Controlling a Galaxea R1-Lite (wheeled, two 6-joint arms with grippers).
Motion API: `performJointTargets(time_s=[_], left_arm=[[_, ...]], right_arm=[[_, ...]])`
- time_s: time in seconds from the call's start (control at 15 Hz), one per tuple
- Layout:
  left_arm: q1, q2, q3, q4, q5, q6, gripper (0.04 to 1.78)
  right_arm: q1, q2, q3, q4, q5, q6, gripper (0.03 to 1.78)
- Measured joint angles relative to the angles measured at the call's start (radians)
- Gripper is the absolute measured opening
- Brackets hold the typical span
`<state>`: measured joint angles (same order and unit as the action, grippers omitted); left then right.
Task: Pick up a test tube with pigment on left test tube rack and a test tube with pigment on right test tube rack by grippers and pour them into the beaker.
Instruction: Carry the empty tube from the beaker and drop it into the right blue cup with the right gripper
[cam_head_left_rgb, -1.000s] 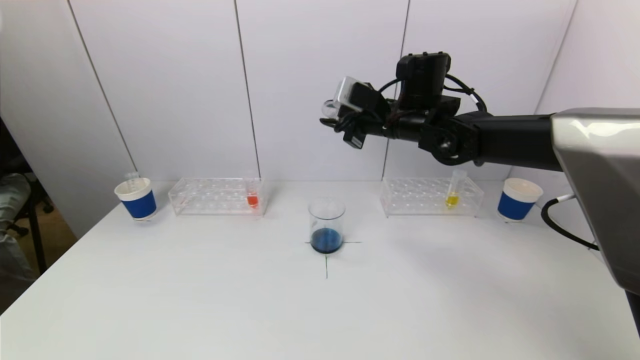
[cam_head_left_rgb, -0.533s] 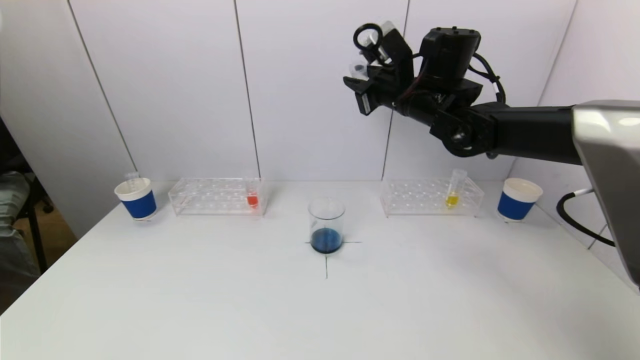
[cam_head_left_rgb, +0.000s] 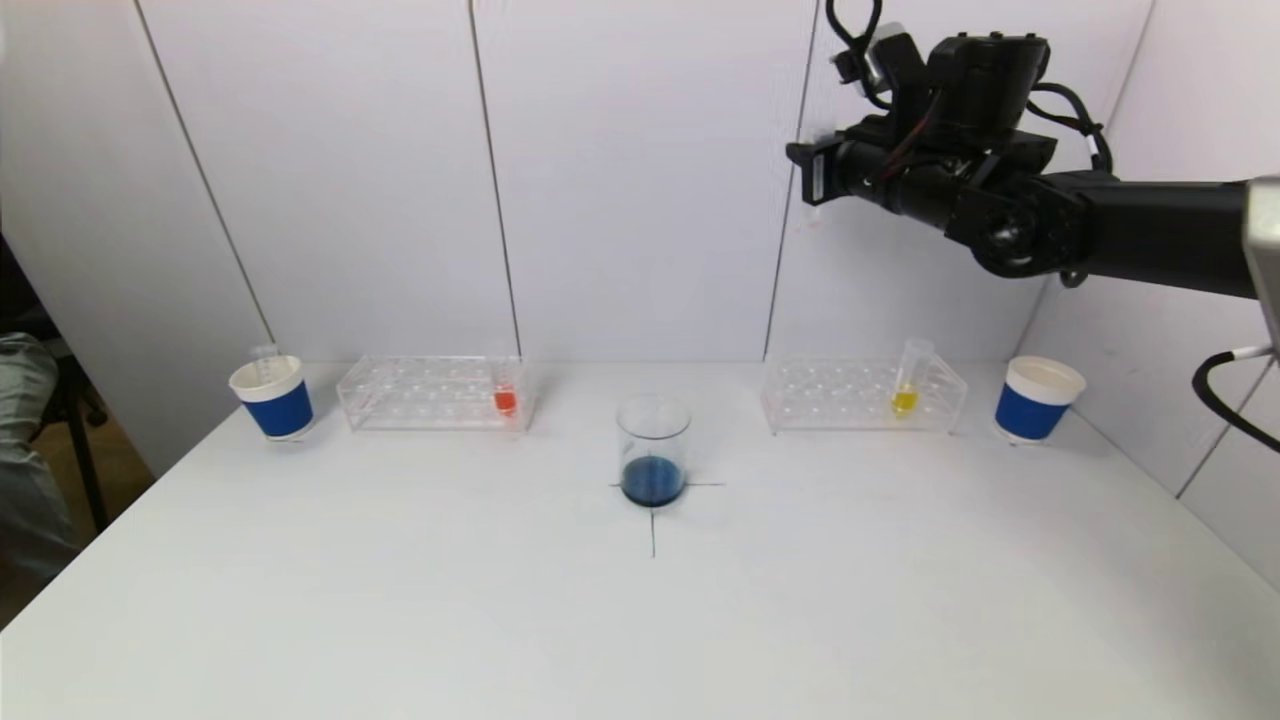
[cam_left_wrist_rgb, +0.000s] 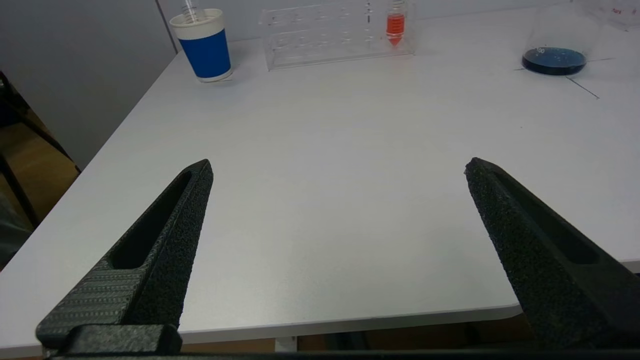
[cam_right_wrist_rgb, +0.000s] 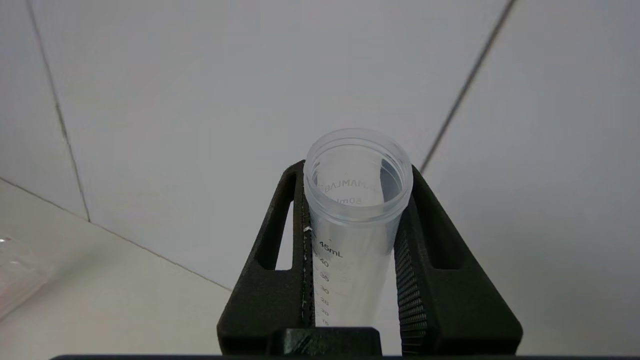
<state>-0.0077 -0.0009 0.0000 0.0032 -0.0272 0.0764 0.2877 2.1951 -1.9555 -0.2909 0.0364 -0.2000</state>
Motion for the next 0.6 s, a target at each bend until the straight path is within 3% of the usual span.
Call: performJointTargets(time_s=[0.2, 0.6], left_arm=[[0.0, 0.0, 0.0, 0.0, 0.0, 0.0, 1.76], [0.0, 0.0, 0.0, 0.0, 0.0, 0.0, 1.76]], right_arm=[[-0.051, -0.015, 0.004, 0.003, -0.008, 0.054, 0.51], [-0.173, -0.042, 0.018, 0.007, -0.01, 0.096, 0.51]])
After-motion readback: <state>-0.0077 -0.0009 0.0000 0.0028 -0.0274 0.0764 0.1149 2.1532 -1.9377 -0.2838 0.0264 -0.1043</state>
